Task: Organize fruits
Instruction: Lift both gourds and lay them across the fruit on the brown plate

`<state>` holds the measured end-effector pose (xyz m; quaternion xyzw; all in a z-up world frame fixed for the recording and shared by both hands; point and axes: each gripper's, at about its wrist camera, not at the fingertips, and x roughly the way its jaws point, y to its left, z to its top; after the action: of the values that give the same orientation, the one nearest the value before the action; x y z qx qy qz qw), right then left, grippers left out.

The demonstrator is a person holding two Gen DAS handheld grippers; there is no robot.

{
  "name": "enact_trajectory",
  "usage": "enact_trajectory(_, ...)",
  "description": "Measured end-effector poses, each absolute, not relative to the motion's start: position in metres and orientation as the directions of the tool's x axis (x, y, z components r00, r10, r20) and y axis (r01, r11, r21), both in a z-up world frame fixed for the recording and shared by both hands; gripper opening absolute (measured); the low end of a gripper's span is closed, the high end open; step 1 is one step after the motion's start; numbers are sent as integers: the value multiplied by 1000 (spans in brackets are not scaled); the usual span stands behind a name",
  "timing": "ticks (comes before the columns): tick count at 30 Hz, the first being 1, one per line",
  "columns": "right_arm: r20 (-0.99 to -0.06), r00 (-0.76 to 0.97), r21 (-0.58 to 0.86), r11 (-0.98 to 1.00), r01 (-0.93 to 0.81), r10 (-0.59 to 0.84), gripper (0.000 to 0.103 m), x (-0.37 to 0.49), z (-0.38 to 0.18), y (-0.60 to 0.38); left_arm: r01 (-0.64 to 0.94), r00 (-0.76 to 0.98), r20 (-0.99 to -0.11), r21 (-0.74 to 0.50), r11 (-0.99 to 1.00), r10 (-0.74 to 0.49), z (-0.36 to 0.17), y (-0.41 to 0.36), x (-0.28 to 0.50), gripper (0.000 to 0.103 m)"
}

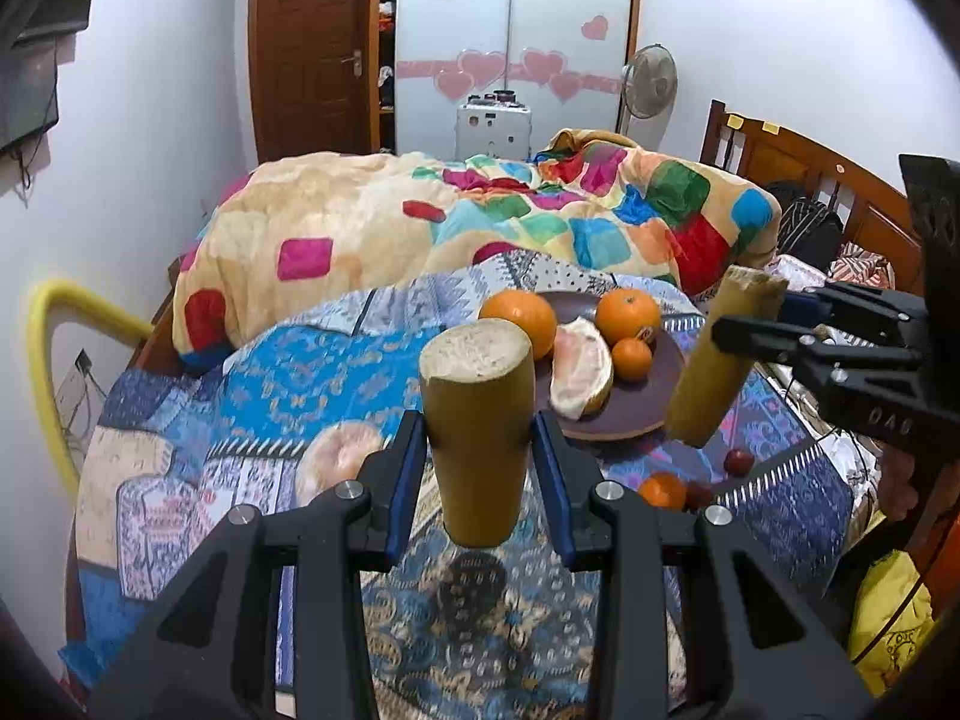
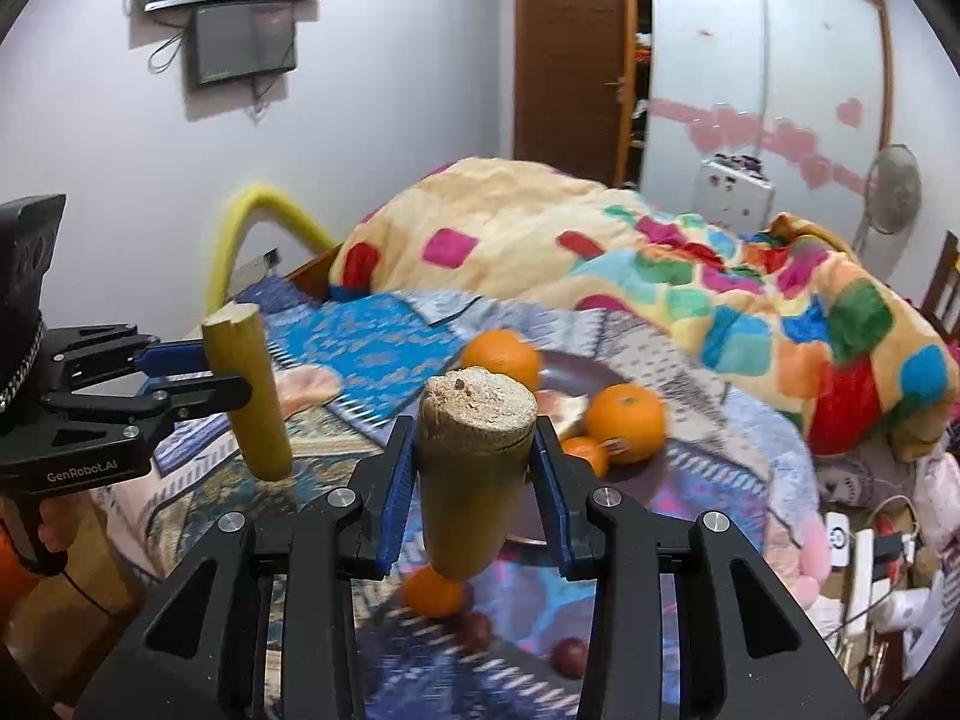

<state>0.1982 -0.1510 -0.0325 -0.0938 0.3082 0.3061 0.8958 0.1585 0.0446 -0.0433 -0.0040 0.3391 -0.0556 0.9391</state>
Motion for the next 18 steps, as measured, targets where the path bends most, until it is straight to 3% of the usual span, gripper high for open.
enact_trajectory(18, -626, 690, -61, 860, -507, 362, 34, 251, -49, -178, 159, 738, -659, -38, 986, -145, -55, 11, 227, 36)
